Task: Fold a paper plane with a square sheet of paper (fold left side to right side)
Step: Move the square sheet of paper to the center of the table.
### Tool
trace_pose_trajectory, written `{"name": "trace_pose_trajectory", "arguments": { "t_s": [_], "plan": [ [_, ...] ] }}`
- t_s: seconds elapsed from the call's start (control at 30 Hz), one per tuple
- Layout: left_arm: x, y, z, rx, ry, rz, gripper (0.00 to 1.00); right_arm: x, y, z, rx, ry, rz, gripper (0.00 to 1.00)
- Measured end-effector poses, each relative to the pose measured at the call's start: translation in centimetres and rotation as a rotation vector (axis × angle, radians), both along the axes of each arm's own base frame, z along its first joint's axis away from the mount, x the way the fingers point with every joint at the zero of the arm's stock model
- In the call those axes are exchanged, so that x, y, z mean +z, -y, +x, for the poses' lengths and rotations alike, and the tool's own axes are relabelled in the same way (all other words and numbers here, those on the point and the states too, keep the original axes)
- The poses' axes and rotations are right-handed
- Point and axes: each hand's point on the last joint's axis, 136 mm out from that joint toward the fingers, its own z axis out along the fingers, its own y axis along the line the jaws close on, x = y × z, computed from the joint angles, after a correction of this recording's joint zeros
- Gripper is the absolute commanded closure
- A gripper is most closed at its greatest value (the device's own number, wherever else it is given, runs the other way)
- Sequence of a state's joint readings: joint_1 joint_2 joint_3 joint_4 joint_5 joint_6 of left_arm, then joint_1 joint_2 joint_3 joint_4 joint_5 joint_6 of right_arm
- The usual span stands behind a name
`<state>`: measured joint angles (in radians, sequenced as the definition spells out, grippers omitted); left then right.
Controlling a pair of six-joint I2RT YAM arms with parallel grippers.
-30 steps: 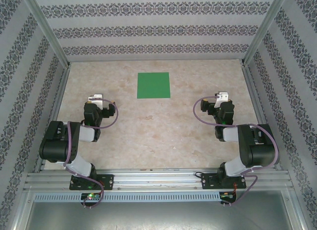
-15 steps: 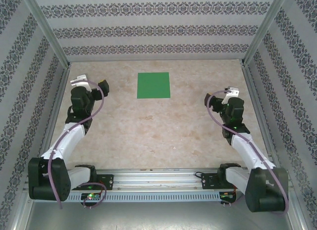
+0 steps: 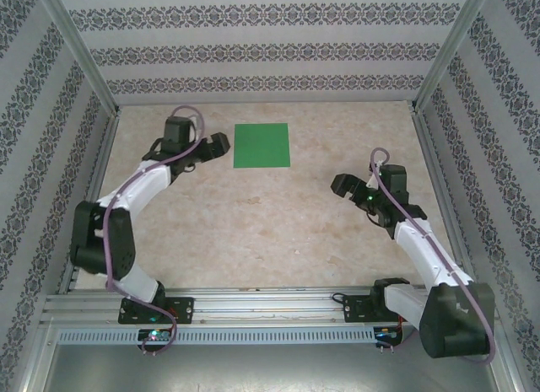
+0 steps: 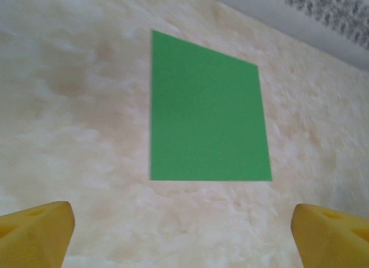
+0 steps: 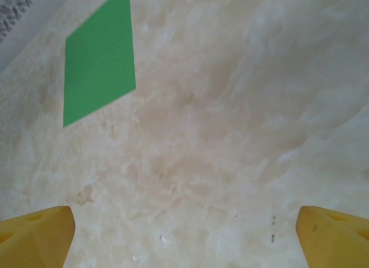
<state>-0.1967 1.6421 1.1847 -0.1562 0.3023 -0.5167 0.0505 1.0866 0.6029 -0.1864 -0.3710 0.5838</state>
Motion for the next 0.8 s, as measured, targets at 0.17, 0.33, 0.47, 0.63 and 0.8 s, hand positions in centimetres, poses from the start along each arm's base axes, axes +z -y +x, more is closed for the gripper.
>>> {"name": "trace_pose_trajectory", "arguments": {
  "t_s": [0.17, 0.33, 0.47, 0.63, 0.8],
  "plan": [
    [-2.1, 5.5, 2.1, -0.117, -0.079, -0.033, 0.23, -1.2, -1.2, 0.3, 0.029, -0.061, 0.009, 0.02],
    [-5.3, 9.2, 4.3, -0.182, -0.150, -0.054, 0.38, -1.8, -2.1, 0.5, 0.057, -0.089, 0.001, 0.02],
    [-7.6, 10.8, 6.0, -0.191, -0.187, -0.073, 0.44, -2.1, -2.2, 0.6, 0.064, -0.094, -0.011, 0.02],
    [-9.7, 11.7, 8.2, -0.183, -0.211, -0.087, 0.50, -2.3, -2.1, 0.8, 0.068, -0.100, -0.028, 0.02],
    [-11.3, 12.0, 9.0, -0.179, -0.240, -0.082, 0.52, -2.3, -2.0, 0.9, 0.067, -0.101, -0.034, 0.02]
  ]
}}
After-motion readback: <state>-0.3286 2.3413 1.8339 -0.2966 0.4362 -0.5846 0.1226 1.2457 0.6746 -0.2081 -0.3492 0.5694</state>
